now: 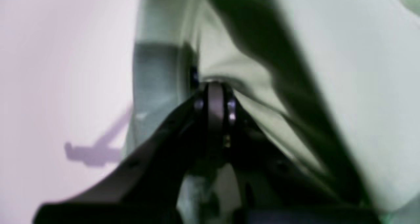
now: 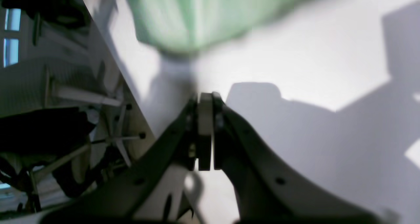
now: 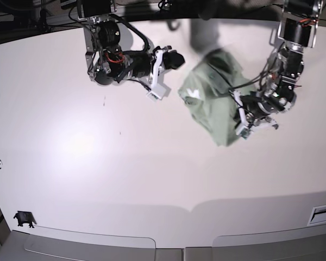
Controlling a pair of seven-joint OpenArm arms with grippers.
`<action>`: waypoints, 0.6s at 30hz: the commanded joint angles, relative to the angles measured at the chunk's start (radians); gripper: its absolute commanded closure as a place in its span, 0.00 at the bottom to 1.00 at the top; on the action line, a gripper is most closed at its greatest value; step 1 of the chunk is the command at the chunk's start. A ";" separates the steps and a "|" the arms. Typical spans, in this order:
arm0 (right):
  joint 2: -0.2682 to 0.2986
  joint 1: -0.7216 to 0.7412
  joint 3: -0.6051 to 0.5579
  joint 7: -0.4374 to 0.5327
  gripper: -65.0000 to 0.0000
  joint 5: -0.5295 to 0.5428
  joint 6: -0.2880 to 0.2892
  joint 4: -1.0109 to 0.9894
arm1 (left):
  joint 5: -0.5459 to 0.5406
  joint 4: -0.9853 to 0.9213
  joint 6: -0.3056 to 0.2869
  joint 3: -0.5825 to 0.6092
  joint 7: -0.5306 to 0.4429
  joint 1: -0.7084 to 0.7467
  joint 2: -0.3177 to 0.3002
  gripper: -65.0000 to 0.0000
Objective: Fold the T-shirt properly
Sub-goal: 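Lift the folded shirt with both grippers and pull it outward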
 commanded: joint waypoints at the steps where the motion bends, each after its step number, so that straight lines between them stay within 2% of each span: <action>1: -0.001 0.016 0.000 0.015 1.00 0.030 0.006 0.014 | -0.053 0.052 -0.006 -0.007 -0.006 -0.017 -0.028 1.00; 5: -0.002 0.016 0.000 0.015 1.00 0.031 0.006 0.027 | -0.072 0.186 -0.006 -0.007 0.031 -0.002 -0.059 1.00; 9: -0.001 0.016 0.000 0.015 1.00 0.031 0.006 0.060 | -0.070 0.248 -0.007 -0.007 0.030 0.025 -0.063 1.00; 12: -0.004 0.016 0.000 0.029 1.00 0.031 0.006 0.084 | -0.021 0.257 -0.005 -0.008 0.031 0.025 -0.063 1.00; 18: -0.047 0.034 0.000 0.087 1.00 0.031 0.006 0.103 | 0.001 0.306 0.085 -0.123 0.022 0.025 -0.063 1.00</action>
